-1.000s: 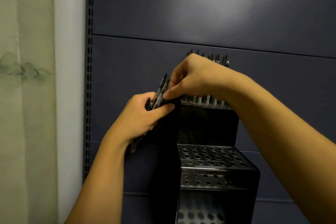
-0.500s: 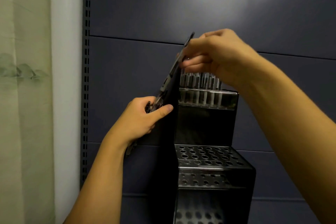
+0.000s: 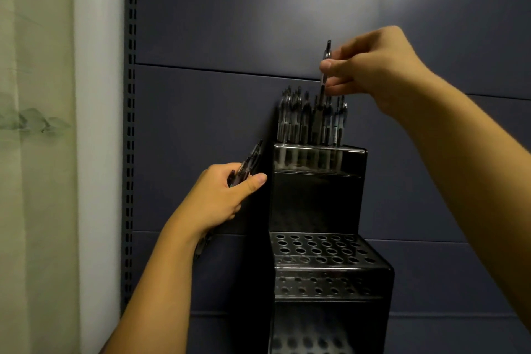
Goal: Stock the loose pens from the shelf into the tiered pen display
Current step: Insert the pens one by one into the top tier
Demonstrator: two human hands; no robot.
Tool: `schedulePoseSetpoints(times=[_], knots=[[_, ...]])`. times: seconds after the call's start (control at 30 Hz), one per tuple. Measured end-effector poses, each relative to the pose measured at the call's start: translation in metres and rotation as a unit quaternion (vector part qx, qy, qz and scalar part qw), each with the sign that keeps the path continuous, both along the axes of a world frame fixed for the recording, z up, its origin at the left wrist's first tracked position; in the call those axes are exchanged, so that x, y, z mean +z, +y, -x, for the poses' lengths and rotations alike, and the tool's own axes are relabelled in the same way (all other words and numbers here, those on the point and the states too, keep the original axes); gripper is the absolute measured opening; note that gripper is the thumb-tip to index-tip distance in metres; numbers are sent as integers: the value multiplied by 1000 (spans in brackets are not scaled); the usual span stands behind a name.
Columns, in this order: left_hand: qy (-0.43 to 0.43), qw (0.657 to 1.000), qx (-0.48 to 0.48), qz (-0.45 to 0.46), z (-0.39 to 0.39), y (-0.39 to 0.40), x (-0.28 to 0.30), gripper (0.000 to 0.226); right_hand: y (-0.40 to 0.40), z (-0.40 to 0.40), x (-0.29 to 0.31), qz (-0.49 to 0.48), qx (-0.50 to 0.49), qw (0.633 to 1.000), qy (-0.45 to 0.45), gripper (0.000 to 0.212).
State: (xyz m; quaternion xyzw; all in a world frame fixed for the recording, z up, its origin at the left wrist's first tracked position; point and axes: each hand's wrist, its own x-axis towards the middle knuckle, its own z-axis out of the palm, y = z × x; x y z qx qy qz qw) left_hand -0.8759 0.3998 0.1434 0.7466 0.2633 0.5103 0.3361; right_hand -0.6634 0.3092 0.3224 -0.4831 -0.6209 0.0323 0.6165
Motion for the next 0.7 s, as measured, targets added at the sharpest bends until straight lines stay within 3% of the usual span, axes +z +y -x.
schedulePoseSetpoints(times=[0.37, 0.7], knots=[[11, 1000, 9, 4, 2, 0, -1, 35, 20, -2, -17, 64, 34, 997, -8, 12], [10, 1000, 6, -5, 2, -2, 1, 33, 18, 8, -24, 124, -19, 991, -54, 18]])
